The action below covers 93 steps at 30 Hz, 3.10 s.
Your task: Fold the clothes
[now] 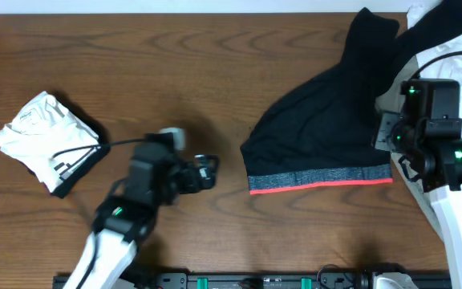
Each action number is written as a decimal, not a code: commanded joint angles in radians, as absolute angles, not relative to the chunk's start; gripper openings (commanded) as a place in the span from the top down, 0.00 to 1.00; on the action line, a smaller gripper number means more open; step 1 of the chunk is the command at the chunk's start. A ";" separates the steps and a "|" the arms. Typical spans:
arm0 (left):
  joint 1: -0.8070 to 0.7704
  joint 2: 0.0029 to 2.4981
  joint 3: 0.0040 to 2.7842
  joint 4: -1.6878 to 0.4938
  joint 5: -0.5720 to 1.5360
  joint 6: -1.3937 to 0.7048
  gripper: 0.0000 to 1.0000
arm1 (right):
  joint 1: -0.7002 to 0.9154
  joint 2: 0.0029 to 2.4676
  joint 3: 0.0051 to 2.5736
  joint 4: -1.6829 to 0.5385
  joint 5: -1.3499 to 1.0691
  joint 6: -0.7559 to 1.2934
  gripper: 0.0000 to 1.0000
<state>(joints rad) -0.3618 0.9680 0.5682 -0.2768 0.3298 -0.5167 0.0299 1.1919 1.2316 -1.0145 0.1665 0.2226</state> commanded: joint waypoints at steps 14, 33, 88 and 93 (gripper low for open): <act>-0.661 1.530 0.584 0.109 0.357 -0.871 0.02 | -0.008 1.191 1.240 -1.060 0.176 0.231 0.41; -0.751 1.607 0.584 0.231 0.347 -0.903 0.71 | -0.008 1.191 1.240 -1.078 0.176 0.231 0.45; -0.197 1.225 0.667 -0.619 0.420 -0.660 0.02 | -0.008 1.191 1.240 -1.095 0.168 0.231 0.44; -0.257 1.316 0.658 -0.540 0.421 -0.767 0.02 | -0.008 1.191 1.240 -1.097 0.165 0.231 0.44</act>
<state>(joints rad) -0.2344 1.2739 0.6678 -0.5606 0.4561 -0.6804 0.0040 1.1919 1.2316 -1.0966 0.1665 0.2237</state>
